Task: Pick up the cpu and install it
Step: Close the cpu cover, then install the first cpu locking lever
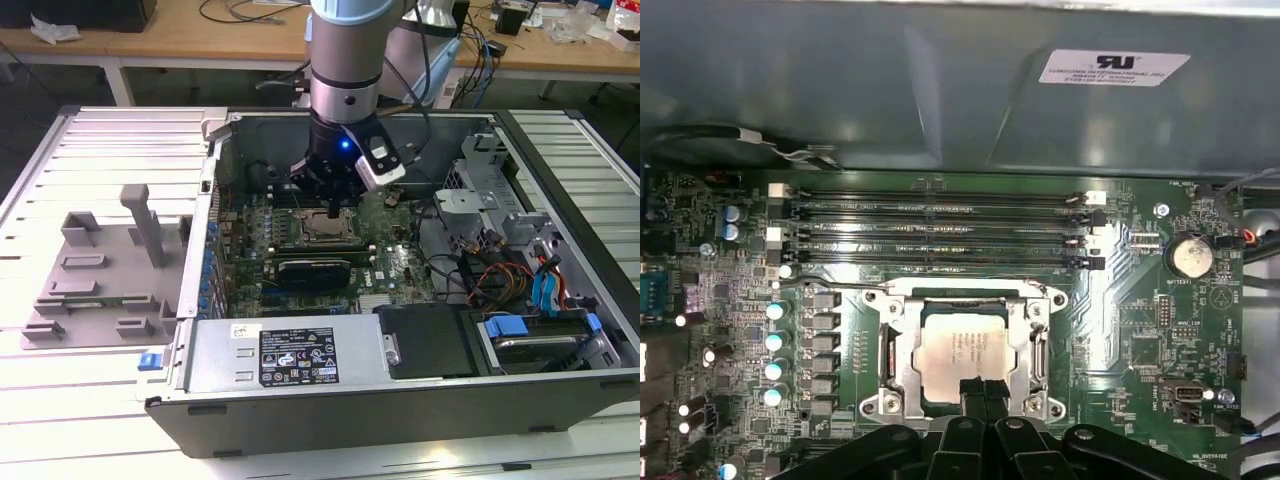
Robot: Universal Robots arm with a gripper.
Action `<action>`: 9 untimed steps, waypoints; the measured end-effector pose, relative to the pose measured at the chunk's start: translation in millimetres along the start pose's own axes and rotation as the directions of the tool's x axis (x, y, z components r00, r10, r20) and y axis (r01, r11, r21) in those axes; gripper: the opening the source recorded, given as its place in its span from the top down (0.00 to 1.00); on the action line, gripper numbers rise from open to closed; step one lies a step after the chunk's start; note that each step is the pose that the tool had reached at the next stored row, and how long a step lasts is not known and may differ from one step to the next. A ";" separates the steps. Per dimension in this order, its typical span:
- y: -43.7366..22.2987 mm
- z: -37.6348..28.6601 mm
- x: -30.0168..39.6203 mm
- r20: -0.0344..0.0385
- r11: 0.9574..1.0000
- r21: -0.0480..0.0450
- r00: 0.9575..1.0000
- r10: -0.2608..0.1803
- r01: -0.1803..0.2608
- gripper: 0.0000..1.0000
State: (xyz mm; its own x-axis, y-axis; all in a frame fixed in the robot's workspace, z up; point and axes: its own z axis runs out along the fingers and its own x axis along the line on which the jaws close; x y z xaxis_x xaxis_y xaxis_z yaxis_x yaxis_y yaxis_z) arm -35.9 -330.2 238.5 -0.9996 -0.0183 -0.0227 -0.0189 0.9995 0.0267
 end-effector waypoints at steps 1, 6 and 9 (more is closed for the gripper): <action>0.0 -1.6 0.0 0.000 1.000 0.000 1.000 0.000 0.000 0.89; 0.1 -4.5 -0.1 0.000 1.000 0.000 1.000 0.000 0.000 0.89; 0.1 -4.8 -0.1 0.000 1.000 0.000 1.000 0.000 0.000 0.89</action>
State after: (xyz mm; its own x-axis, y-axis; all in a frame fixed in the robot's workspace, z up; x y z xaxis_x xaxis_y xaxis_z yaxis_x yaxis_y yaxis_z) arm -35.9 -330.3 243.3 -0.9996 -0.0183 -0.0226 -0.0189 0.9995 0.0267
